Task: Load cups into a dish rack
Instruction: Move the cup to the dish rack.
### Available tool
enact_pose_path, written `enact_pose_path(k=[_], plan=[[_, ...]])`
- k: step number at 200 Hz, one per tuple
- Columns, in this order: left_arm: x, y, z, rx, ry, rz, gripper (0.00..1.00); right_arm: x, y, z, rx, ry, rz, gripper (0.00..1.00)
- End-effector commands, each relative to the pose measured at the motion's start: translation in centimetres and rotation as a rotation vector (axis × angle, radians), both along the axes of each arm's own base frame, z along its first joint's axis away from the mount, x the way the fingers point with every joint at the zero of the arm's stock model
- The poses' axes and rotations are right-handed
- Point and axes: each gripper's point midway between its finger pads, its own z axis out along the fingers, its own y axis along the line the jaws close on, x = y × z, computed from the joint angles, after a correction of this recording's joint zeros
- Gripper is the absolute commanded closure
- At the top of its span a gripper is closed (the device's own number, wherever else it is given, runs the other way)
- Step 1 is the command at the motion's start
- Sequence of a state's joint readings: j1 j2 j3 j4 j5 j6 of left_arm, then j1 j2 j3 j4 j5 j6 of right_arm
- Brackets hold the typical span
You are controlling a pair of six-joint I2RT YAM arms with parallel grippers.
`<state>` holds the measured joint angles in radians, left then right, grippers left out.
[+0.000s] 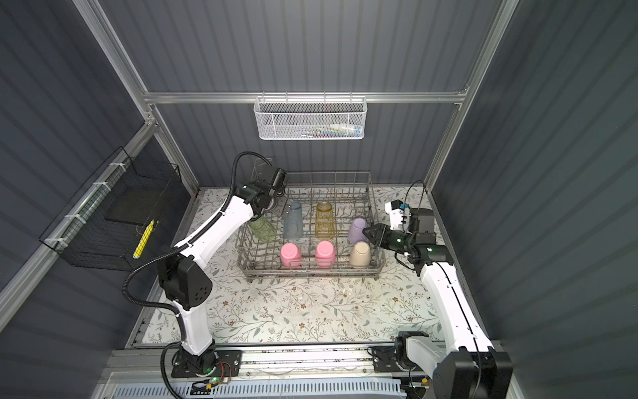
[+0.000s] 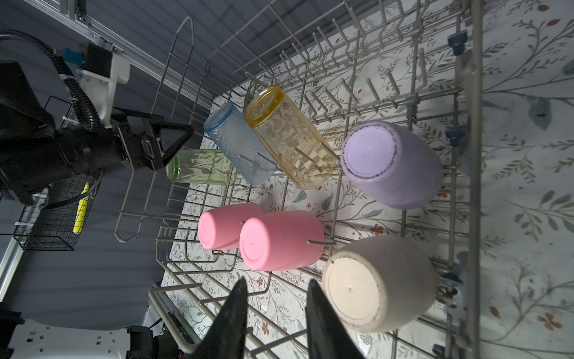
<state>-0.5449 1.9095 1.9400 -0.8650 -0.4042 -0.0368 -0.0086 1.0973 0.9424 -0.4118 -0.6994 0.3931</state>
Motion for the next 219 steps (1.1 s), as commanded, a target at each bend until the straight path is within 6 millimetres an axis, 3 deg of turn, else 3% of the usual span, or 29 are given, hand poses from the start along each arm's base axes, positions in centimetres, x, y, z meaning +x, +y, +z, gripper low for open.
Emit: enact_pose_path(k=[1, 58, 97, 122, 178, 219], plan=[[-1.5, -0.6, 1.6, -0.063, 0.004, -0.031, 0.00, 0.1, 0.1, 0.0, 0.014, -0.001, 0.010, 0.66], [-3.2, -0.4, 3.6, -0.220, -0.052, 0.020, 0.01, 0.2, 0.1, -0.1, 0.013, -0.001, 0.010, 0.66], [-4.1, 0.1, 3.4, -0.265, -0.030, 0.074, 0.10, 0.1, 0.2, -0.1, 0.021, 0.004, 0.015, 0.66], [-5.1, -0.7, 2.3, -0.324, 0.034, 0.073, 0.19, 0.1, 0.2, -0.1, 0.018, 0.001, 0.013, 0.66], [-5.7, 0.0, -1.4, -0.294, 0.111, 0.136, 0.19, 0.1, 0.2, 0.0, 0.020, -0.018, 0.012, 0.66], [-6.1, 0.9, -2.1, -0.256, 0.123, 0.169, 0.19, 0.0, 0.1, 0.1, 0.015, -0.020, 0.009, 0.66]])
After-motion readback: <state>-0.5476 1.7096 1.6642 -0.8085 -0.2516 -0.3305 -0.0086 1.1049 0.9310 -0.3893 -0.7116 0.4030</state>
